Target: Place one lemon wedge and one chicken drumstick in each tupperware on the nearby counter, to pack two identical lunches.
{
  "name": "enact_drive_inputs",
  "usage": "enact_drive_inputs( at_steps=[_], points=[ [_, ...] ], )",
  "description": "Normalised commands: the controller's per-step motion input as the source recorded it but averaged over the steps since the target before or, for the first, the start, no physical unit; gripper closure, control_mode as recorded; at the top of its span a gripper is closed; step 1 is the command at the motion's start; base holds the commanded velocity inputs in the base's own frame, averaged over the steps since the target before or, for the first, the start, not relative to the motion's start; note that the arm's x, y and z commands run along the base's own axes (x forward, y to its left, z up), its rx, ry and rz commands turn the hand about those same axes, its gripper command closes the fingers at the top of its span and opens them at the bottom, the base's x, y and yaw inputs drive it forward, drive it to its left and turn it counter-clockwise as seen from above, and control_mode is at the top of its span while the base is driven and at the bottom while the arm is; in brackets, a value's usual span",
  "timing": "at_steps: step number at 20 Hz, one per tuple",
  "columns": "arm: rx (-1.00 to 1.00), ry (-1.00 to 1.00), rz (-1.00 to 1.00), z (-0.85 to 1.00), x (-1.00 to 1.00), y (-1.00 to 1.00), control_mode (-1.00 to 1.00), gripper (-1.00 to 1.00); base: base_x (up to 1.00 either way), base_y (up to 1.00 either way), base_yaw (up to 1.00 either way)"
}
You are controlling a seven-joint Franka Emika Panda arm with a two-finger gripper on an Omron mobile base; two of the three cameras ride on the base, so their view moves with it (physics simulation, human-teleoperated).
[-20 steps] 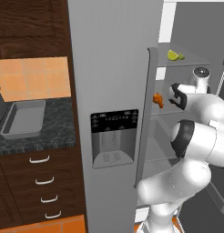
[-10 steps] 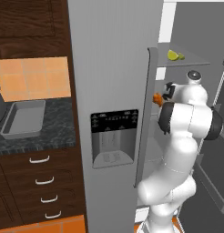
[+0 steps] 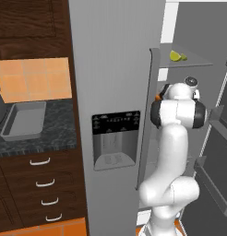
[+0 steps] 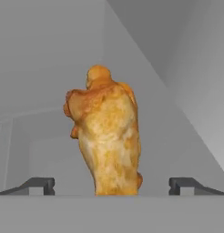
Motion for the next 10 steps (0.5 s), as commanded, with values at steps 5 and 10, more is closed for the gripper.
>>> enact_drive_inputs(
  at_steps=[5,10],
  points=[
    [0.00,0.00,0.00,-0.42,0.47,-0.15,-1.00,1.00,0.00,0.00,0.00],
    [0.00,0.00,0.00,-0.01,0.02,-0.01,-1.00,1.00,0.00,0.00,0.00]
  ],
)
